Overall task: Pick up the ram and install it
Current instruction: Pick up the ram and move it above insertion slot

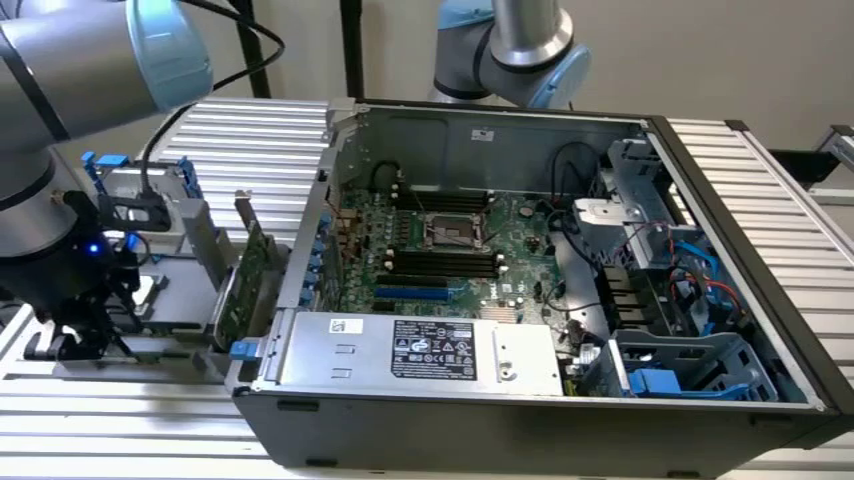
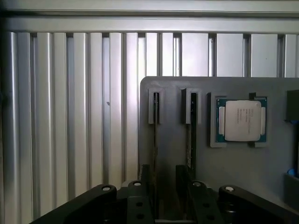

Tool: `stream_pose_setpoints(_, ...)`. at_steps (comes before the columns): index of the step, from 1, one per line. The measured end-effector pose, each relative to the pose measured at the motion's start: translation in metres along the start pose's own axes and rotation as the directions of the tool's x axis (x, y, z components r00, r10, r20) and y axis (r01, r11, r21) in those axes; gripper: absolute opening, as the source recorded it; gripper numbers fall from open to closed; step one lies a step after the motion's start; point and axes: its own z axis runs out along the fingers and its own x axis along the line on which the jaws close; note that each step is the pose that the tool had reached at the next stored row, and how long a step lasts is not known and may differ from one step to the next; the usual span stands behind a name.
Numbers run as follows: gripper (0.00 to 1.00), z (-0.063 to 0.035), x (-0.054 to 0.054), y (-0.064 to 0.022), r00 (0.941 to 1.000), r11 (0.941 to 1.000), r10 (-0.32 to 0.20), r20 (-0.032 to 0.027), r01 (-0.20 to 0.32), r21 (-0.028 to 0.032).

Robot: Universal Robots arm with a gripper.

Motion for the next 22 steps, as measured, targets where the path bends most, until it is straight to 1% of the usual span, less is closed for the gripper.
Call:
stream_pose_setpoints(6,1.0,0.011,0.003,-0.0004,1.0,1.0,-0.001,0.0001,0.001,0.0001)
stream_pose_setpoints(10,1.0,0.0169,0.004,-0.0006,1.0,1.0,-0.007,-0.0002,0.007,0.0037)
stream_pose_setpoints(13,1.0,0.0184,0.004,-0.0006,0.9998,0.9998,-0.018,-0.0002,0.018,0.0076)
stream_pose_setpoints(14,1.0,0.0187,0.004,-0.0003,0.9998,0.9997,-0.022,0.0007,0.022,0.0087)
stream_pose_setpoints(18,1.0,0.0202,0.005,0.0005,0.9995,0.9995,-0.031,0.0047,0.031,0.0092)
stream_pose_setpoints(22,1.0,0.0224,0.005,0.0004,0.9995,0.9995,-0.032,0.0063,0.032,0.009)
